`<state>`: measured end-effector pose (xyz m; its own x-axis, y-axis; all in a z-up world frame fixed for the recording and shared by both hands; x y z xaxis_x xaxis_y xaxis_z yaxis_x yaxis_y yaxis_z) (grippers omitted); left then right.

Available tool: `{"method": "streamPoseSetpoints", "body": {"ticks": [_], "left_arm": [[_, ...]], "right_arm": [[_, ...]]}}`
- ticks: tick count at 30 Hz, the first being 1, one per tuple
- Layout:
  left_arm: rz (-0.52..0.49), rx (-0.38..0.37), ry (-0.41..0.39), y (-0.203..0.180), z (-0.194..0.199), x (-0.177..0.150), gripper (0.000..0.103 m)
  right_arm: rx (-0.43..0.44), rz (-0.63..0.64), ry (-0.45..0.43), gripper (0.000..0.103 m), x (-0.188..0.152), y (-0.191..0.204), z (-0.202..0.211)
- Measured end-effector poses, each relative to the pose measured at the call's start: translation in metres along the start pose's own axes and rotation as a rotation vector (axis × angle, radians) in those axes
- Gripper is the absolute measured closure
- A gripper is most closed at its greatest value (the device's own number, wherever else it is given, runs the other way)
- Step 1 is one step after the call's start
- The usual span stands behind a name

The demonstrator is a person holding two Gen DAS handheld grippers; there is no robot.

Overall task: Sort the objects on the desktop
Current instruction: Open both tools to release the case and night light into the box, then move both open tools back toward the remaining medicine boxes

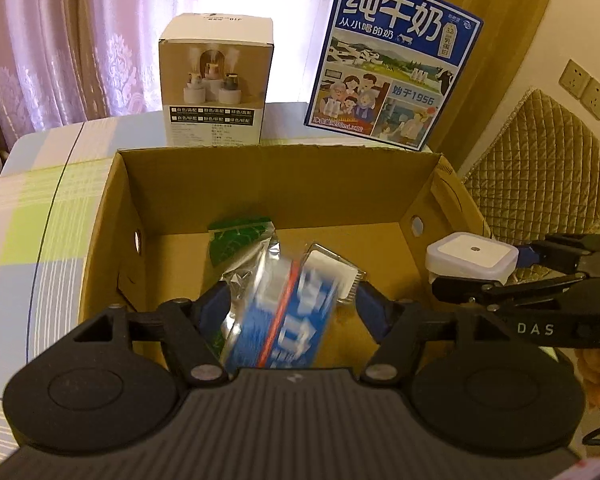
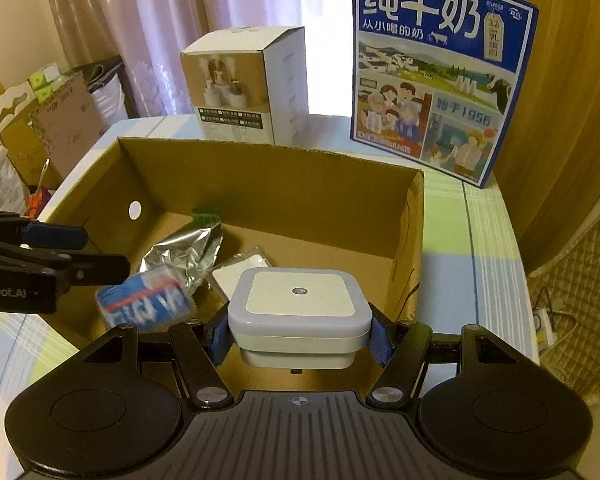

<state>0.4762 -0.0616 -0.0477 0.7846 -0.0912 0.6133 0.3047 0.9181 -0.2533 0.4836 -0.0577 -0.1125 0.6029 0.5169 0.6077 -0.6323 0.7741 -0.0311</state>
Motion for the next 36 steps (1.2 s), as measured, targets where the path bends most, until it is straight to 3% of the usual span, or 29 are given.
{"method": "streamPoseSetpoints", "body": {"ticks": [13, 17, 22, 31, 36], "left_arm": [[-0.019, 0.009, -0.020, 0.001, 0.017, -0.008, 0.037], [-0.027, 0.012, -0.028, 0.001, 0.022, -0.009, 0.036], [-0.028, 0.017, -0.049, 0.003, 0.033, -0.011, 0.035], [-0.015, 0.024, -0.077, 0.000, 0.068, -0.030, 0.033], [-0.001, 0.016, -0.098, -0.009, 0.096, -0.054, 0.026]], "right_arm": [[0.046, -0.015, 0.006, 0.041, 0.007, 0.012, 0.005], [0.034, -0.015, -0.037, 0.033, 0.015, 0.014, 0.012], [0.024, -0.019, -0.057, 0.030, 0.015, 0.012, 0.023], [0.025, -0.023, -0.093, 0.022, -0.006, 0.007, 0.070], [0.031, 0.002, -0.096, 0.014, -0.044, 0.009, 0.103]]}}
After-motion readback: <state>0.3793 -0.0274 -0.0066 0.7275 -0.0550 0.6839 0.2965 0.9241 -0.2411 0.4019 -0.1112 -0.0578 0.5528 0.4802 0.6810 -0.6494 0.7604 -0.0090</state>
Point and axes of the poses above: each gripper's, at about its wrist camera, not at the fingertips, and z roughly against the way its jaws point, y to its left, x to its top, the point moved 10 cm from there along -z, roughly the way its jaws point, and after that the axes turned 8 degrees about -x, right-handed, at the moved point
